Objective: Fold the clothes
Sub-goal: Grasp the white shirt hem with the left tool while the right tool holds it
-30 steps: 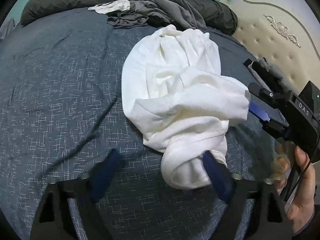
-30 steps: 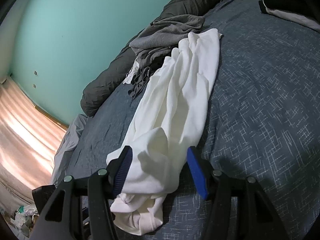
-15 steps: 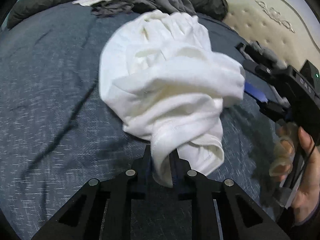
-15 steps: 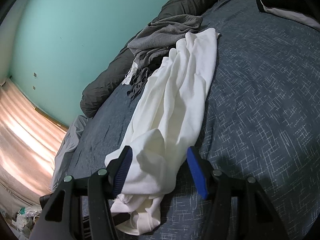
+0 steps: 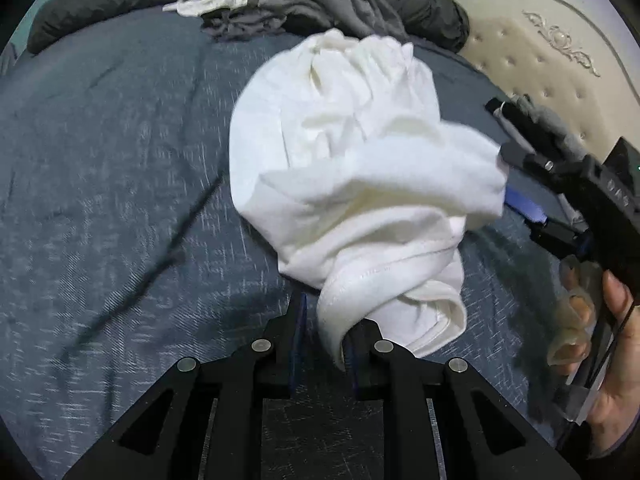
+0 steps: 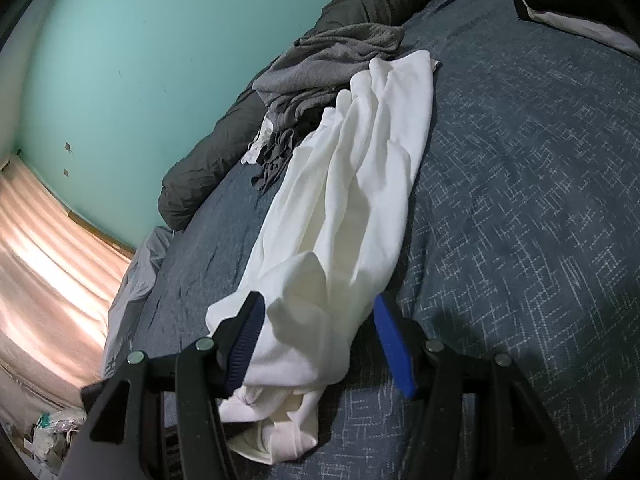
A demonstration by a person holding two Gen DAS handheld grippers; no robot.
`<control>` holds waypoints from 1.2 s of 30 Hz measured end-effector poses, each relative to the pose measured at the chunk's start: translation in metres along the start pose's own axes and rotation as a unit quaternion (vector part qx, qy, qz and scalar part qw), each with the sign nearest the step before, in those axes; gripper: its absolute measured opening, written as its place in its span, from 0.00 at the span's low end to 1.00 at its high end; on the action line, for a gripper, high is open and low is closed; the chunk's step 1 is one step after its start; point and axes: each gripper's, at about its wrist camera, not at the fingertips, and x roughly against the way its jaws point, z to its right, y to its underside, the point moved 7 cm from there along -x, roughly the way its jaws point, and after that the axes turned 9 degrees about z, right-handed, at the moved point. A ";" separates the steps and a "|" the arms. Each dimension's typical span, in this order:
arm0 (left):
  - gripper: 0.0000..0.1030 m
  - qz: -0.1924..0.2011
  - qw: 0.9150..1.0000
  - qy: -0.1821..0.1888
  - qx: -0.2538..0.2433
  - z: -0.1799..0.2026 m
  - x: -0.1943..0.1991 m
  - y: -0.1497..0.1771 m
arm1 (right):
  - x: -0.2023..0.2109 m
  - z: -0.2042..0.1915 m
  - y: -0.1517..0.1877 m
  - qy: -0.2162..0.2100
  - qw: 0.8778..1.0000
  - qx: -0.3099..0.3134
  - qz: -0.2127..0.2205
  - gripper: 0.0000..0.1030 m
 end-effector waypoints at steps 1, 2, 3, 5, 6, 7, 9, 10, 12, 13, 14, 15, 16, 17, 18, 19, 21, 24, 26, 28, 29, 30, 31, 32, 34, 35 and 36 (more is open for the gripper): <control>0.10 0.005 1.000 0.000 0.000 -0.002 0.003 -0.002 | 0.000 -0.001 0.000 0.000 1.000 0.002 -0.002 0.56; 0.10 0.008 1.000 -0.001 0.002 -0.005 0.006 -0.003 | 0.002 -0.003 -0.001 -0.001 1.000 0.007 -0.003 0.56; 0.09 0.012 1.000 -0.002 0.004 -0.009 0.009 -0.005 | 0.004 -0.004 -0.001 0.001 1.000 0.016 -0.004 0.56; 0.07 0.024 1.000 -0.003 0.009 -0.015 0.019 -0.009 | 0.008 -0.007 -0.001 0.005 0.999 0.031 -0.007 0.56; 0.06 0.029 1.000 -0.003 0.010 -0.016 0.022 -0.011 | 0.010 -0.008 0.001 0.010 0.999 0.036 -0.013 0.56; 0.06 0.034 0.999 -0.003 0.011 -0.018 0.025 -0.012 | 0.013 -0.008 0.004 0.014 0.999 0.041 -0.018 0.56; 0.05 0.042 0.999 -0.002 0.015 -0.021 0.031 -0.015 | 0.018 -0.009 0.010 0.023 0.998 0.051 -0.029 0.56; 0.05 0.044 0.999 -0.001 0.020 -0.024 0.033 -0.015 | 0.019 -0.010 0.014 0.022 0.998 0.052 -0.035 0.56; 0.05 0.048 0.998 0.003 0.031 -0.029 0.038 -0.017 | 0.021 -0.015 0.026 0.027 0.996 0.061 -0.058 0.56; 0.04 0.049 0.998 0.004 0.036 -0.031 0.039 -0.017 | 0.021 -0.019 0.033 0.029 0.995 0.068 -0.072 0.56; 0.04 0.049 0.998 0.006 0.039 -0.030 0.039 -0.016 | 0.020 -0.024 0.041 0.022 0.993 0.075 -0.088 0.56; 0.05 0.049 0.998 0.007 0.041 -0.030 0.040 -0.015 | 0.019 -0.030 0.049 0.013 0.991 0.082 -0.102 0.56; 0.05 0.049 0.998 0.006 0.040 -0.030 0.040 -0.013 | 0.018 -0.035 0.057 0.011 0.990 0.088 -0.114 0.56; 0.04 0.048 0.998 0.005 0.039 -0.030 0.041 -0.012 | 0.017 -0.038 0.065 0.015 0.987 0.093 -0.126 0.56; 0.04 0.048 0.998 0.005 0.038 -0.030 0.042 -0.011 | 0.014 -0.040 0.073 0.018 0.986 0.095 -0.139 0.56; 0.04 0.047 0.998 0.004 0.037 -0.030 0.042 -0.009 | 0.011 -0.042 0.081 0.020 0.984 0.096 -0.152 0.56; 0.05 0.046 0.998 0.005 0.037 -0.030 0.044 -0.006 | 0.003 -0.046 0.095 0.027 0.980 0.100 -0.170 0.56; 0.05 0.049 0.998 0.008 0.036 -0.029 0.045 -0.005 | -0.010 -0.050 0.107 0.035 0.976 0.112 -0.182 0.55; 0.05 0.053 0.998 0.011 0.032 -0.029 0.048 -0.006 | -0.017 -0.049 0.113 0.038 0.975 0.111 -0.187 0.39; 0.05 0.055 0.998 0.012 0.031 -0.030 0.049 -0.006 | -0.022 -0.046 0.115 0.038 0.975 0.104 -0.191 0.25; 0.05 0.054 0.998 0.012 0.032 -0.031 0.050 -0.007 | -0.021 -0.044 0.115 0.038 0.976 0.102 -0.189 0.22; 0.05 0.054 0.998 0.012 0.033 -0.032 0.051 -0.007 | -0.021 -0.042 0.115 0.039 0.976 0.101 -0.187 0.18; 0.05 0.053 0.998 0.013 0.034 -0.032 0.051 -0.008 | -0.020 -0.040 0.113 0.038 0.977 0.101 -0.184 0.15; 0.05 0.053 0.998 0.013 0.035 -0.033 0.052 -0.009 | -0.019 -0.038 0.112 0.038 0.977 0.101 -0.183 0.14; 0.06 0.055 0.998 0.009 0.031 -0.032 0.057 -0.011 | -0.016 -0.035 0.110 0.037 0.978 0.102 -0.178 0.08; 0.06 0.057 0.998 0.005 0.027 -0.031 0.060 -0.013 | -0.014 -0.034 0.107 0.037 0.979 0.104 -0.173 0.07; 0.06 0.060 0.998 -0.001 0.020 -0.030 0.064 -0.015 | -0.011 -0.033 0.104 0.038 0.980 0.105 -0.168 0.05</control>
